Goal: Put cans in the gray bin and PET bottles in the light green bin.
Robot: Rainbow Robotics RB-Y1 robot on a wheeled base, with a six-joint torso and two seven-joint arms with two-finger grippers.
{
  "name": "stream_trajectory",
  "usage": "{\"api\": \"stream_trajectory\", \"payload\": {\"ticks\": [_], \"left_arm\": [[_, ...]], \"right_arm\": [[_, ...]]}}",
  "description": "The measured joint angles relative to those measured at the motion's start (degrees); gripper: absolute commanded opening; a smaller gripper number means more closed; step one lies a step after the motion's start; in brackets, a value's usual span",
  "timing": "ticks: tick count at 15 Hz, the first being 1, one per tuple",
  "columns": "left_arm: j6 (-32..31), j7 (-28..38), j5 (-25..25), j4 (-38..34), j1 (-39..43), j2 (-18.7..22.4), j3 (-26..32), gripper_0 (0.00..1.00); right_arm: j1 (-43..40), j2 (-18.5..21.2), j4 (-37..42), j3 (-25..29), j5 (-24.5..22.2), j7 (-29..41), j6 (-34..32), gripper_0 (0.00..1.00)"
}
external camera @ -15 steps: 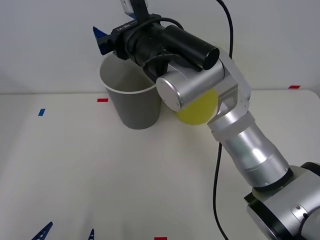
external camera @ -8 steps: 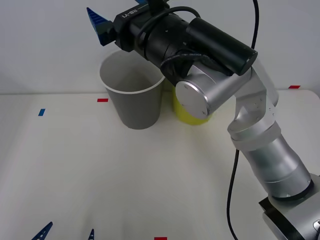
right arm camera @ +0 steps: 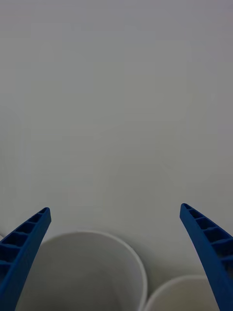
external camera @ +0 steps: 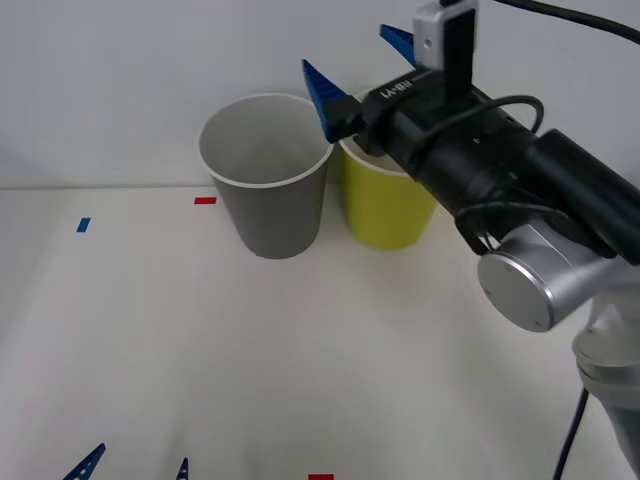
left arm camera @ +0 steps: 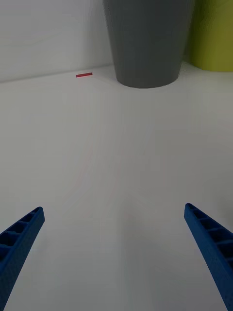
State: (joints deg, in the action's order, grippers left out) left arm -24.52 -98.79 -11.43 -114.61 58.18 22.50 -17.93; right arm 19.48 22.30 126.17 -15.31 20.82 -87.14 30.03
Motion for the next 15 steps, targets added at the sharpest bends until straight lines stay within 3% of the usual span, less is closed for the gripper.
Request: {"api": "stream_trajectory", "payload": {"ticks": [4, 8, 12, 15], "left_arm": [[0.0, 0.0, 0.0, 0.0, 0.0, 0.0, 0.0, 1.0], [0.0, 0.0, 0.0, 0.0, 0.0, 0.0, 0.0, 1.0], [0.0, 0.0, 0.0, 0.0, 0.0, 0.0, 0.0, 1.0], [0.0, 0.0, 0.0, 0.0, 0.0, 0.0, 0.0, 1.0]], "right_arm": [[-15.1, 6.1, 10.8, 7.7, -0.1, 1.2, -0.1, 0.91], [-26.8, 7.0, 13.3, 13.5, -0.8, 1.8, -4.7, 0.91], [-34.2, 5.0, 13.4, 14.7, -4.2, 2.3, -8.6, 0.91], [-37.4, -0.9, 13.4, 14.6, -4.6, 2.0, -8.7, 0.91]]}}
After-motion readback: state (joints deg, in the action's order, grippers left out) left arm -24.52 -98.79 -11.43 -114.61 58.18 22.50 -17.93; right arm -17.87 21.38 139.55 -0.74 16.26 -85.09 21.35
